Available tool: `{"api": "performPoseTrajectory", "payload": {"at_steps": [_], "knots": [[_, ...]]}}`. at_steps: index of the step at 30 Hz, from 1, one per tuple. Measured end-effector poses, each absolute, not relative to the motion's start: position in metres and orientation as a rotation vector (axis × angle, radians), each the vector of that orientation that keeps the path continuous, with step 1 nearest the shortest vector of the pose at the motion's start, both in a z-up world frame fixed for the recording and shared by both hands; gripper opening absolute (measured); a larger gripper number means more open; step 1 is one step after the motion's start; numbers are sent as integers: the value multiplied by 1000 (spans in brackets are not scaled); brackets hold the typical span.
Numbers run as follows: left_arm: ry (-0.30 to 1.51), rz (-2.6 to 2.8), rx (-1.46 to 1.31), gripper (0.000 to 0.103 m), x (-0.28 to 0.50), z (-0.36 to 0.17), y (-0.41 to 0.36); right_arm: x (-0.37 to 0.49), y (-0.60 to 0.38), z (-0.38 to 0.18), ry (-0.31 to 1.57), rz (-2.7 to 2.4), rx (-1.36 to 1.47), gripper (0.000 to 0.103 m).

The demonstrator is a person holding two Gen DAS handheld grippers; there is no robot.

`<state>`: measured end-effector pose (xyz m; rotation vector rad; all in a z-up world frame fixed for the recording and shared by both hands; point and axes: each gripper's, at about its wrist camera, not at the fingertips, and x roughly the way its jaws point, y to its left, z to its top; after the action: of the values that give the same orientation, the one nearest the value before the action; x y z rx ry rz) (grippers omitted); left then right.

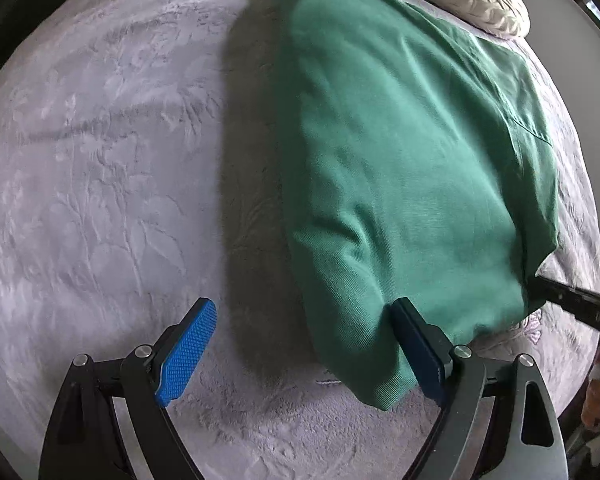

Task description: Fold large clothes

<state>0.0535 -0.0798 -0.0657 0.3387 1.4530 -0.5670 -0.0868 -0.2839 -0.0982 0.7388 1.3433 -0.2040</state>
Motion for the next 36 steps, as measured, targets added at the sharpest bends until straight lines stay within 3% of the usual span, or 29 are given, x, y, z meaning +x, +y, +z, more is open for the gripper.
{"api": "performPoseTrajectory", "payload": {"at_steps": [19,20,23,36], "knots": [[1541,-649,289,90,77,-64,-79,-138,-310,-64,1328,-258,783,15],[1541,-653,289,90,78,-63,-79,-134,-312,-65,1325,-262,783,20],[1538,-662,293,90,79,-58,-78,-134,-318,-56,1307,-286,764,57],[1502,-730,264,90,83,-39,-90,-128,-336,-46,1292,-289,735,60]]}}
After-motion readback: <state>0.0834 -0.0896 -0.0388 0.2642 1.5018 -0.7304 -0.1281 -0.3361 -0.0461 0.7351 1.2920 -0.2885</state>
